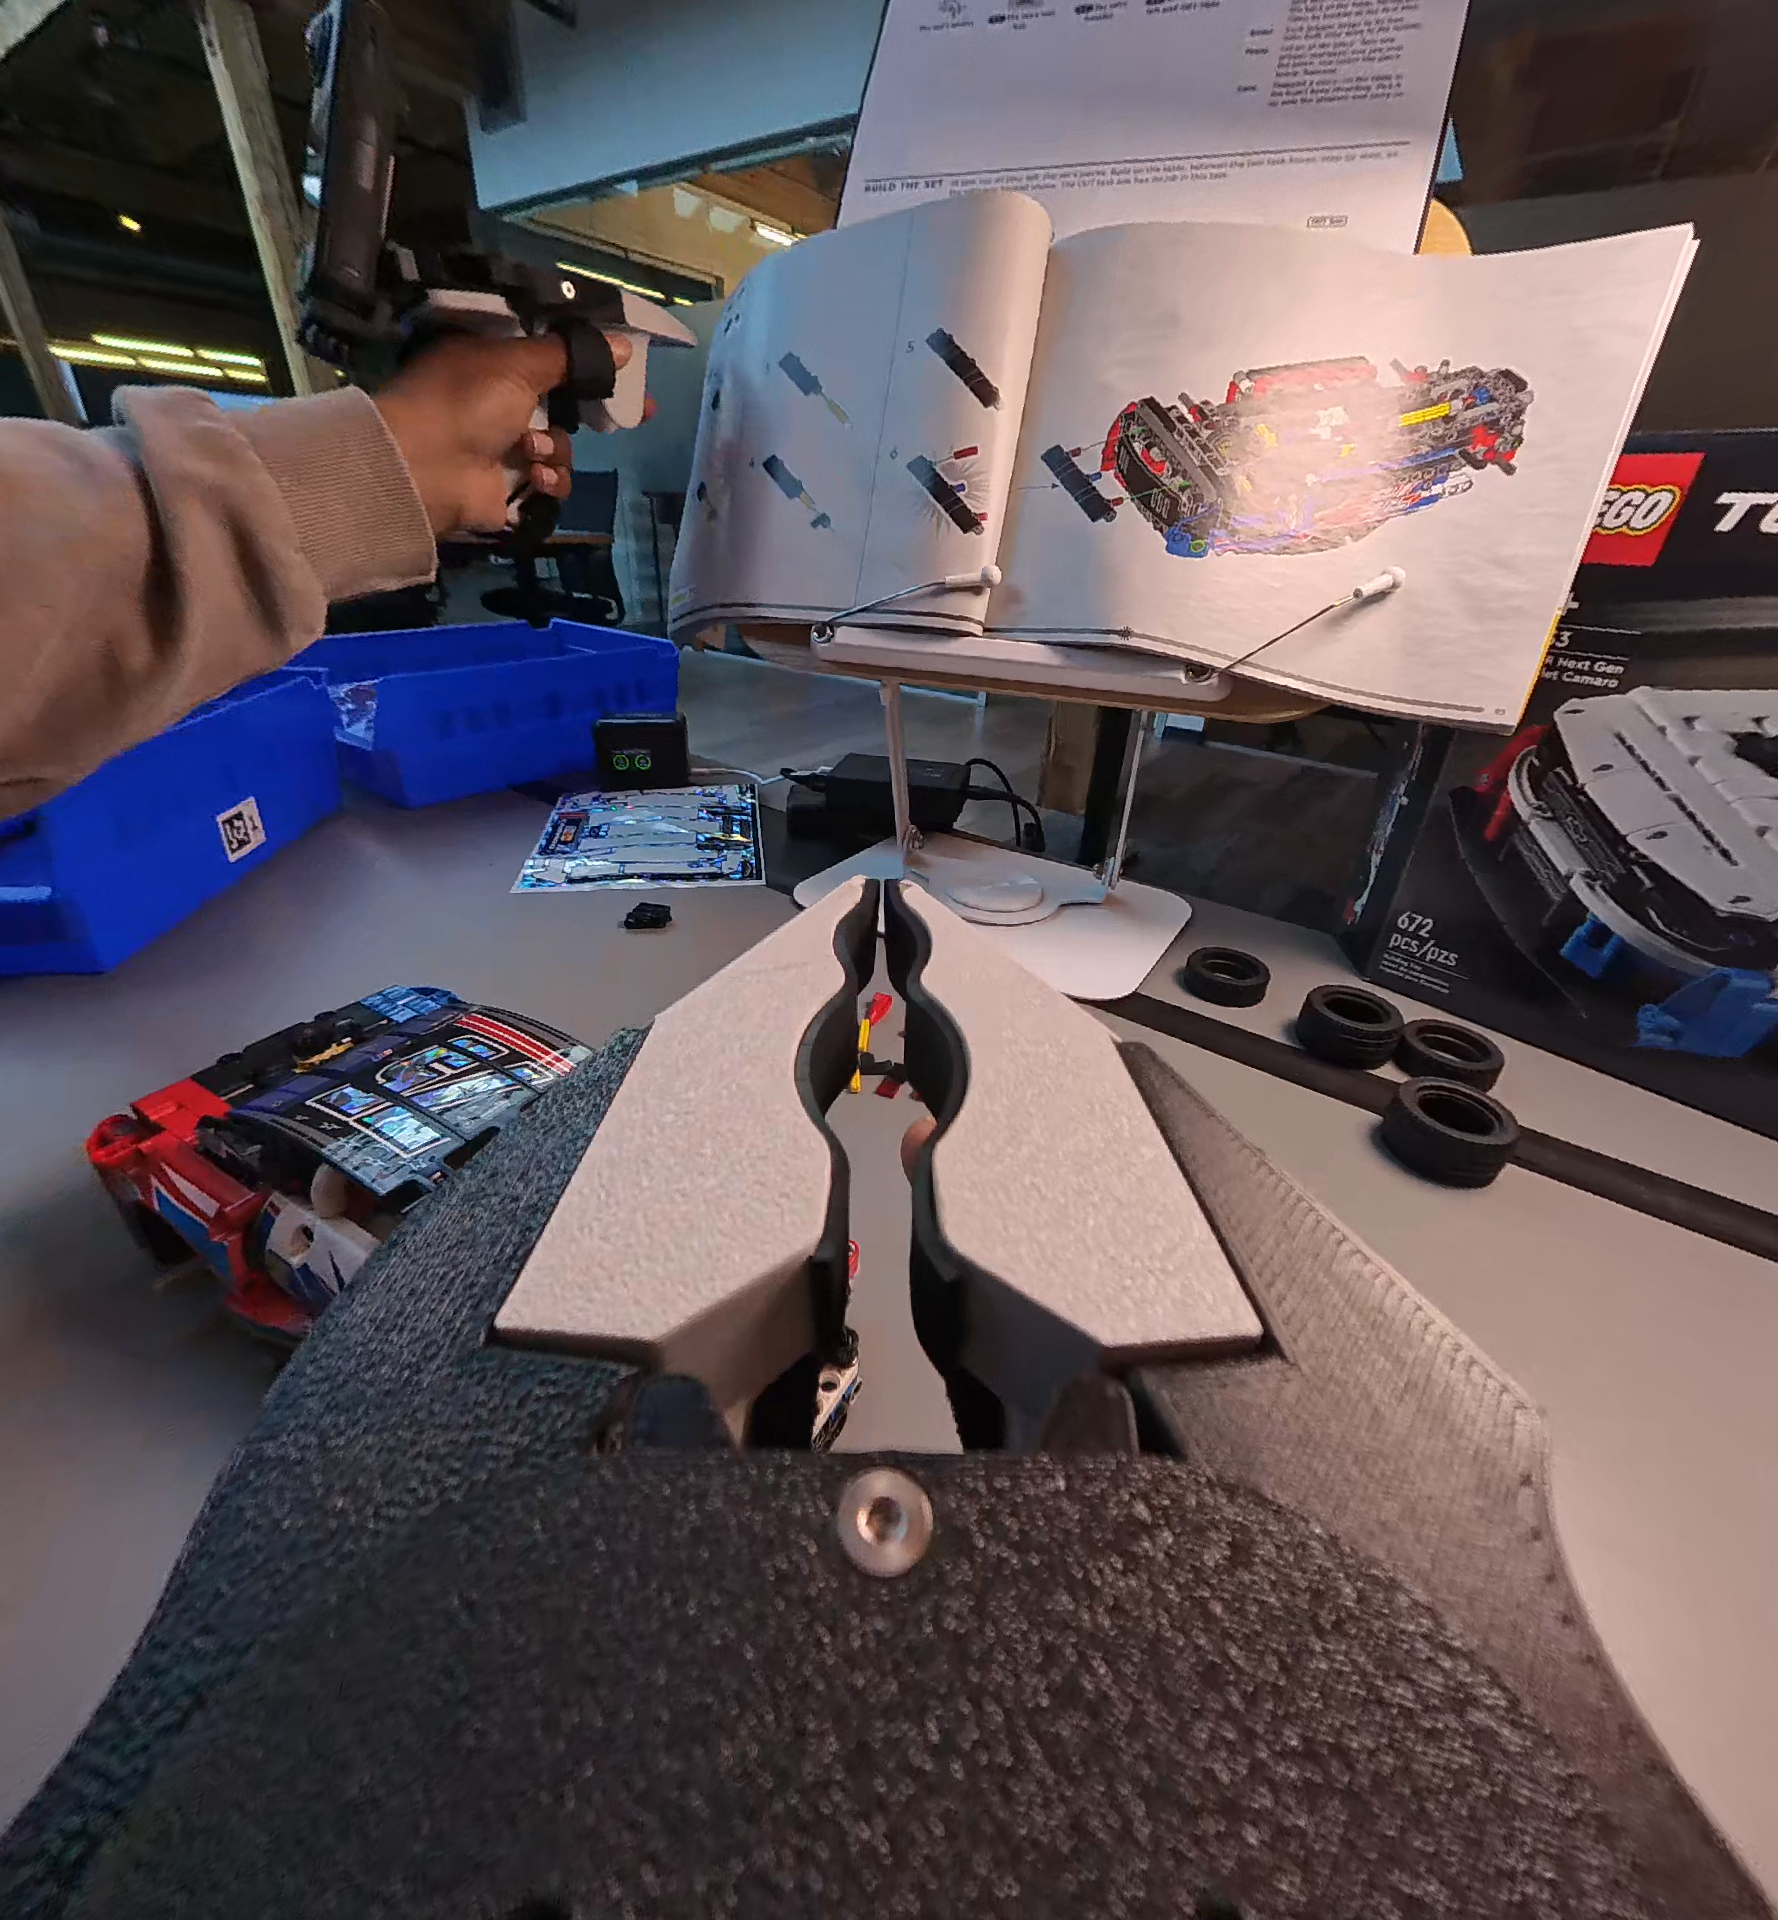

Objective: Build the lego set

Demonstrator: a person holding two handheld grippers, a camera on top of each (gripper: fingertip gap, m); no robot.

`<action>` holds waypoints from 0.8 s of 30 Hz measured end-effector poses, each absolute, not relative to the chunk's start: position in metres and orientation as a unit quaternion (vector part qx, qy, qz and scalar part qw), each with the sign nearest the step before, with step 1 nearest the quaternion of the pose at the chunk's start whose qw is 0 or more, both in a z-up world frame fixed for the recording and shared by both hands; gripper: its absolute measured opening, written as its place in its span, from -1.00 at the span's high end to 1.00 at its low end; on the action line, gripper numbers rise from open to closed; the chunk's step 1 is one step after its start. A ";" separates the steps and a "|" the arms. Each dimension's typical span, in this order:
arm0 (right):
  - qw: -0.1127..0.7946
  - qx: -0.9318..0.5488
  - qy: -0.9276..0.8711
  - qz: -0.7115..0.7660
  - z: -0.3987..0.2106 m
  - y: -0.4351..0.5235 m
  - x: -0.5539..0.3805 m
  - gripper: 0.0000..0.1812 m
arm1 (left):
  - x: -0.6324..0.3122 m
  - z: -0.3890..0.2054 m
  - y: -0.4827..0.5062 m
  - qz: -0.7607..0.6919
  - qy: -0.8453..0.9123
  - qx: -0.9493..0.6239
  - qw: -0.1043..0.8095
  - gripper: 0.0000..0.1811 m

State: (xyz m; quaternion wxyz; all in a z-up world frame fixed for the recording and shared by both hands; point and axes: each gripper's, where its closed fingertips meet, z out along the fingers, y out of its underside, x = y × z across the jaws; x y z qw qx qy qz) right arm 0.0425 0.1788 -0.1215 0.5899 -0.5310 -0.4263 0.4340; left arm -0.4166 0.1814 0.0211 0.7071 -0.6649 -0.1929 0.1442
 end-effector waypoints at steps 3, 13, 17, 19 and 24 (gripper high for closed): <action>0.583 -0.536 -0.428 0.435 -0.125 0.179 0.042 1.00 | -0.414 0.029 0.187 0.153 -0.182 -0.667 0.706 1.00; 0.569 -0.539 -0.430 0.448 -0.126 0.174 0.040 1.00 | -0.388 0.021 0.190 0.145 -0.161 -0.674 0.707 1.00; 0.570 -0.536 -0.429 0.451 -0.124 0.172 0.041 1.00 | -0.402 0.016 0.183 0.154 -0.174 -0.677 0.699 1.00; 0.571 -0.536 -0.429 0.450 -0.124 0.173 0.041 1.00 | -0.410 0.022 0.180 0.158 -0.179 -0.675 0.698 1.00; 0.570 -0.539 -0.427 0.451 -0.124 0.174 0.041 1.00 | -0.405 0.035 0.183 0.157 -0.167 -0.673 0.703 1.00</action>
